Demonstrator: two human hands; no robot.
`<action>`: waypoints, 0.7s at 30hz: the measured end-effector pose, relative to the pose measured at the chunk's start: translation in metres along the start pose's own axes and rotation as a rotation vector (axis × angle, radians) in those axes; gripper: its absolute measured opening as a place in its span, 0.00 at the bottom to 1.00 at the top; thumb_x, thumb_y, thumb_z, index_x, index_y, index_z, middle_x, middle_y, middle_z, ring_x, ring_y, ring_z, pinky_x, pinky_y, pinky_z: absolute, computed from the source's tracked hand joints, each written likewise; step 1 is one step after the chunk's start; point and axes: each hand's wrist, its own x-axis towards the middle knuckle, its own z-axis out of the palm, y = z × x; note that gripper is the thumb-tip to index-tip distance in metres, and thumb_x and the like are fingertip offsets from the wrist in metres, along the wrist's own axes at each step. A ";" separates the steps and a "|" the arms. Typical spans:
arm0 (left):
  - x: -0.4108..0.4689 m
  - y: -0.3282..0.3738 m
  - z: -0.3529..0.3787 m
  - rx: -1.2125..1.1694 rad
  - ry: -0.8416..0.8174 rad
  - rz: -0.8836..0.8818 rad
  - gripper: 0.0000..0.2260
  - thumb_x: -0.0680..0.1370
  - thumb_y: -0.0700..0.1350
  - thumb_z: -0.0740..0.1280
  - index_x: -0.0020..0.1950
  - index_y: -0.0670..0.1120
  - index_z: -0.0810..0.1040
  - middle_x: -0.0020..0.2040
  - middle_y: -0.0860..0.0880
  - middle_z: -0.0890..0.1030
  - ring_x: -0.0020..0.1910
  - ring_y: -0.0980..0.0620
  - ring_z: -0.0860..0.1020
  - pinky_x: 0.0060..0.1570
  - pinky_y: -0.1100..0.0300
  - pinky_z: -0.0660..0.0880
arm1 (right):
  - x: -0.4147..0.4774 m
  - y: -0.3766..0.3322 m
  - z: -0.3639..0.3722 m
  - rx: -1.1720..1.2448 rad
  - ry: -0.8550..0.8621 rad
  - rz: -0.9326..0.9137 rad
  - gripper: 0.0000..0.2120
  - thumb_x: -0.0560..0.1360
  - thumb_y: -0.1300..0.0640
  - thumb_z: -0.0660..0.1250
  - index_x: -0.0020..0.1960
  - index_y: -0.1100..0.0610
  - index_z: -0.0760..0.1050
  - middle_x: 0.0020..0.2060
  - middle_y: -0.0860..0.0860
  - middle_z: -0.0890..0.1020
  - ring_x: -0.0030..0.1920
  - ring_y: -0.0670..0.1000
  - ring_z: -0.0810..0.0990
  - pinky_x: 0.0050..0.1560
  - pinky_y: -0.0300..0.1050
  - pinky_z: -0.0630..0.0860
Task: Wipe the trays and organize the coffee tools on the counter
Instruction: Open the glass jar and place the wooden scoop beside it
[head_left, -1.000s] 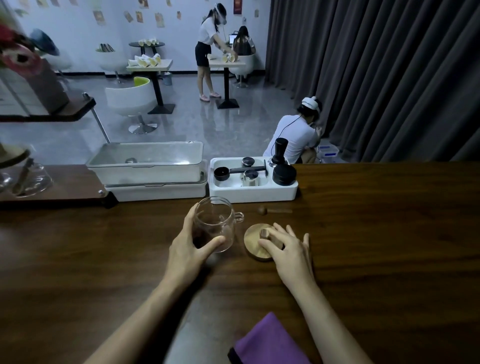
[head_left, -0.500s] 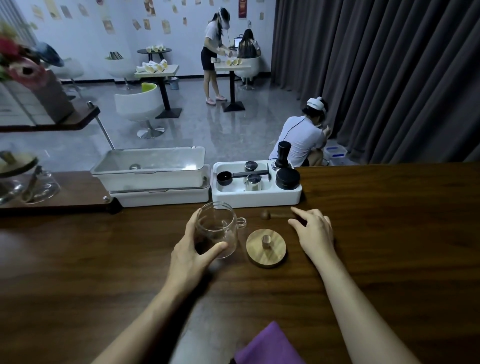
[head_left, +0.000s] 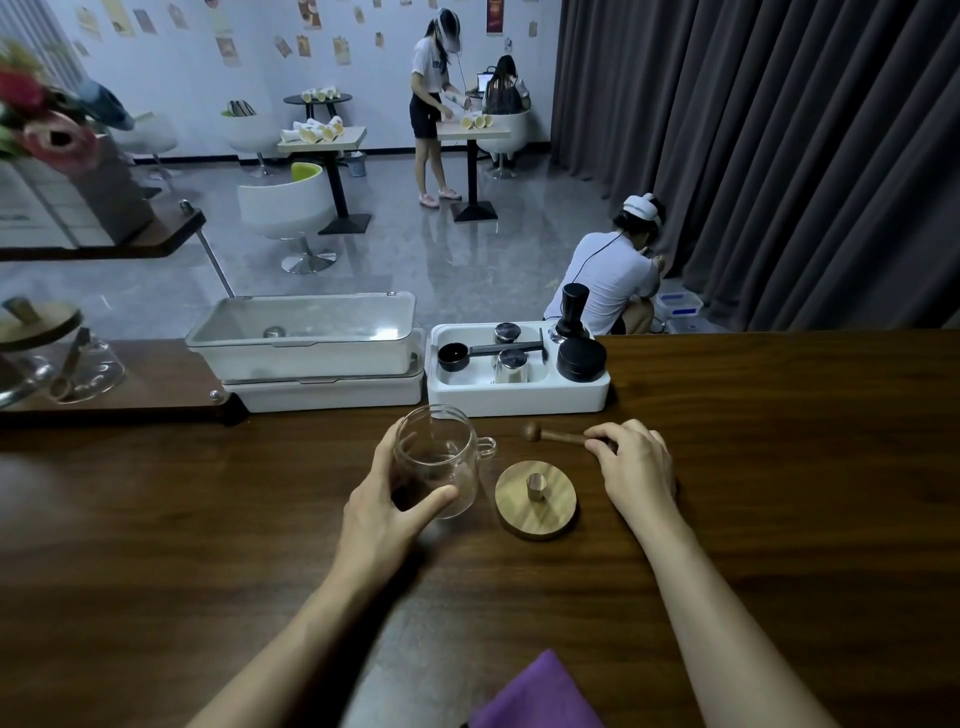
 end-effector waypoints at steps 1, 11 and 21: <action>0.000 0.000 0.000 0.000 0.002 -0.001 0.41 0.69 0.56 0.80 0.74 0.72 0.61 0.61 0.66 0.80 0.62 0.68 0.76 0.63 0.66 0.70 | -0.001 0.000 0.000 -0.002 -0.001 -0.011 0.06 0.79 0.53 0.70 0.55 0.48 0.83 0.50 0.47 0.80 0.52 0.52 0.75 0.49 0.46 0.73; 0.001 0.000 0.000 0.000 0.008 0.000 0.40 0.69 0.56 0.80 0.74 0.72 0.61 0.61 0.66 0.80 0.63 0.69 0.76 0.62 0.67 0.69 | -0.003 0.000 -0.005 0.047 -0.104 -0.042 0.03 0.78 0.54 0.71 0.47 0.47 0.78 0.46 0.41 0.76 0.51 0.49 0.73 0.47 0.44 0.67; 0.000 0.001 0.000 -0.004 0.009 -0.006 0.41 0.70 0.52 0.80 0.76 0.68 0.61 0.63 0.64 0.80 0.63 0.68 0.76 0.64 0.65 0.70 | 0.010 -0.004 -0.010 0.034 -0.246 -0.089 0.14 0.80 0.50 0.67 0.65 0.42 0.77 0.43 0.44 0.75 0.49 0.47 0.75 0.45 0.43 0.68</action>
